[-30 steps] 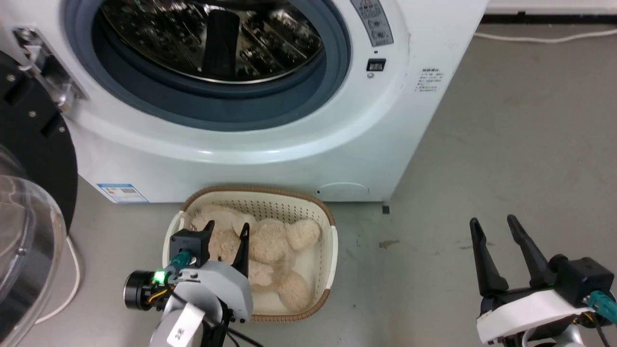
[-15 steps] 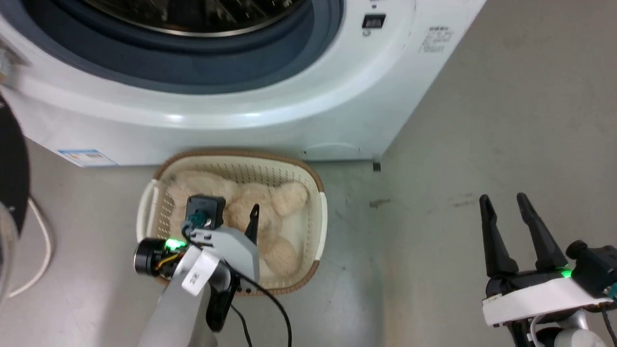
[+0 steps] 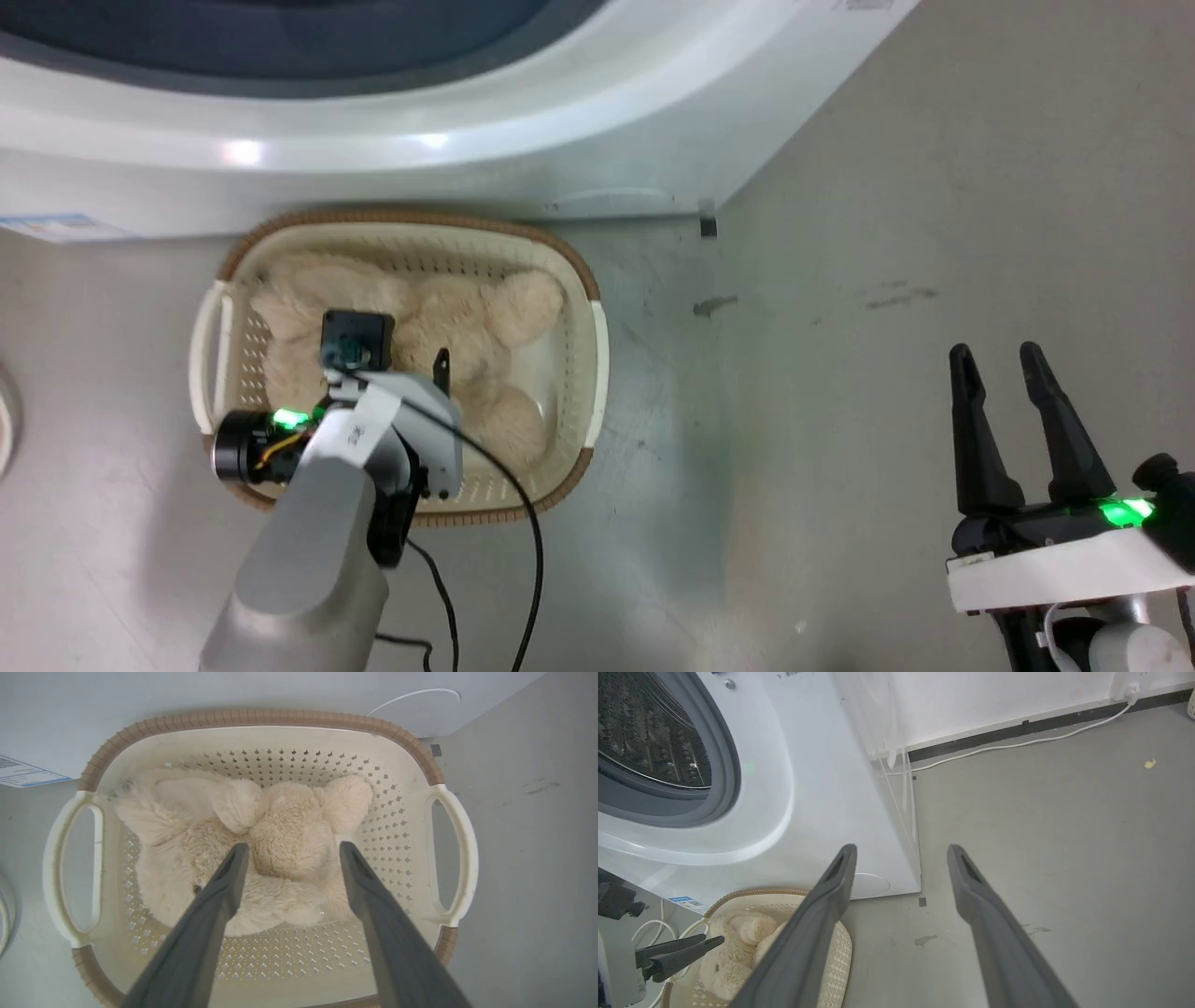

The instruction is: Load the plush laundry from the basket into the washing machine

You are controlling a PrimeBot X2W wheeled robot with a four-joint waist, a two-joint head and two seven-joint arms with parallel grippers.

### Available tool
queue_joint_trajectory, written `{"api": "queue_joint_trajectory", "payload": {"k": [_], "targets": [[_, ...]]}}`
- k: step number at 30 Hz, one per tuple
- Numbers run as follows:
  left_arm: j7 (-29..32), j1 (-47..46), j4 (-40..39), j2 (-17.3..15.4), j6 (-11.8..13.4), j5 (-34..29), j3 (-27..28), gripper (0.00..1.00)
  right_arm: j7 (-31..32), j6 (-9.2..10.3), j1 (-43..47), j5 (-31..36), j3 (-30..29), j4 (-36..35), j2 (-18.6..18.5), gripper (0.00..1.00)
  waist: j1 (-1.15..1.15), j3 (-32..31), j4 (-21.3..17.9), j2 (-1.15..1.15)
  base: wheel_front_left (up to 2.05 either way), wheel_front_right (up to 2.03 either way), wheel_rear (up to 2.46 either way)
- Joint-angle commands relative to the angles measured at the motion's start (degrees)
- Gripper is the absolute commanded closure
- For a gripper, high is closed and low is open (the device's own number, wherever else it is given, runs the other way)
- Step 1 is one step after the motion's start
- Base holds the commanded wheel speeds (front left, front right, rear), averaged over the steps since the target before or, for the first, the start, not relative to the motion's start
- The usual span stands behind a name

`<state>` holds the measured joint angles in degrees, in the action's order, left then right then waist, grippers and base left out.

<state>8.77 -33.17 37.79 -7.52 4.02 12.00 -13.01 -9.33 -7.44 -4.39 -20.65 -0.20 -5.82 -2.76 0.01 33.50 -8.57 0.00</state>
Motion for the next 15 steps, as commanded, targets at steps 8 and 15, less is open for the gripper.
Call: {"api": "queue_joint_trajectory", "payload": {"k": [8,15], "targets": [[2.7,-7.3,4.7,-1.8,3.8,0.8,-1.9,0.0,-1.5,-0.03,-1.5,-2.8,0.4,-1.8,-0.1,0.0,-0.01,6.6,-0.5,0.0,0.0,0.0,0.0],[4.1,-12.3,7.5,-4.2,5.9,1.4,-3.1,0.0,-2.3,-0.04,-2.2,-5.0,1.3,-2.8,-0.1,0.0,-0.01,10.6,-1.2,0.0,0.0,0.0,0.0]]}}
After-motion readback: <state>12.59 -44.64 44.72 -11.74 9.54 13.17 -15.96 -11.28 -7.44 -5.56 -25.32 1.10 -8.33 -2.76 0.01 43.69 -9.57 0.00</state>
